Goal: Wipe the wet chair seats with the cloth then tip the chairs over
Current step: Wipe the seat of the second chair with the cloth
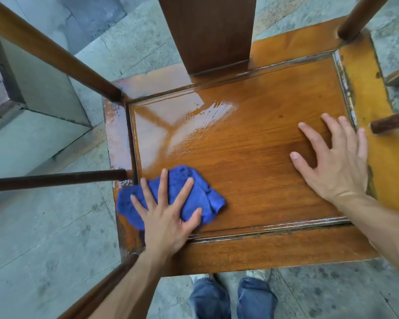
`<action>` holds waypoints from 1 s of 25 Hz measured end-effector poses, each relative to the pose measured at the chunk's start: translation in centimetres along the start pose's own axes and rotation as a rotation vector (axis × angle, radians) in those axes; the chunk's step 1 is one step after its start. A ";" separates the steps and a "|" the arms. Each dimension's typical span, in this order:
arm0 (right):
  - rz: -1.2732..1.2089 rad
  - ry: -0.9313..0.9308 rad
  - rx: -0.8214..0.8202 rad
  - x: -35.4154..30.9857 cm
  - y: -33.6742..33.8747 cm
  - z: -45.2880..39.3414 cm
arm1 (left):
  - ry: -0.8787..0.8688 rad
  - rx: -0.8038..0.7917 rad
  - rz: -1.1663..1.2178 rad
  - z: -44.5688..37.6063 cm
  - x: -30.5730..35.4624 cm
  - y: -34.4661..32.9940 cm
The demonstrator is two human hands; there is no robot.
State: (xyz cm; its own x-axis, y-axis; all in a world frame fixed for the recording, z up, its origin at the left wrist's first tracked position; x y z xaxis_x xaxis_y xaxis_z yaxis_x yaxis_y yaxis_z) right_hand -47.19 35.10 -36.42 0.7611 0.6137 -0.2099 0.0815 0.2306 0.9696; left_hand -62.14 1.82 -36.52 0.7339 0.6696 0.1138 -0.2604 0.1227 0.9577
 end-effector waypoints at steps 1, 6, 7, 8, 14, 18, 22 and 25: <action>0.000 0.009 -0.007 0.0 0.0 -0.1 | -0.023 0.012 -0.016 -2.3 -0.2 0.4; -0.011 0.021 0.032 -0.5 -0.6 0.2 | -0.306 0.114 -0.064 -15.5 1.8 4.0; -0.012 0.013 0.047 -0.2 -0.7 0.1 | -0.367 0.125 -0.061 -18.2 3.6 4.4; -0.026 0.011 0.064 -0.3 -0.8 0.2 | -0.416 0.136 -0.066 -20.5 5.4 4.8; -0.038 0.005 0.120 -0.1 -0.7 0.1 | -0.732 0.054 -0.079 -31.6 20.2 5.6; -0.010 -0.015 0.079 0.4 -0.6 -0.1 | -0.770 0.024 -0.101 -32.3 23.3 5.2; -0.002 -0.035 0.118 0.8 -0.7 -0.1 | -0.930 -0.005 -0.070 -30.3 28.2 4.7; 0.016 -0.040 0.122 1.0 -0.7 -0.4 | -1.027 -0.130 -0.101 -31.9 31.7 5.4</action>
State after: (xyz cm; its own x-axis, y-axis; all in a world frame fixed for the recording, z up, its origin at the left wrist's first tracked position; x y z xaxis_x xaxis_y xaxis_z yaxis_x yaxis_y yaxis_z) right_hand -46.73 35.87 -37.41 0.7876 0.5857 -0.1917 0.1453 0.1258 0.9814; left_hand -60.29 47.06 -36.15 0.9208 -0.2871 0.2639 -0.1893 0.2626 0.9461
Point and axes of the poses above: each hand's wrist, its own z-axis away from the middle knuckle, its own y-axis out of the back of the hand, x = y × z, the point moved 2 cm from there along -z, towards the middle knuckle, and after that the axes turned 9 degrees about -y, right-handed, at the moved point
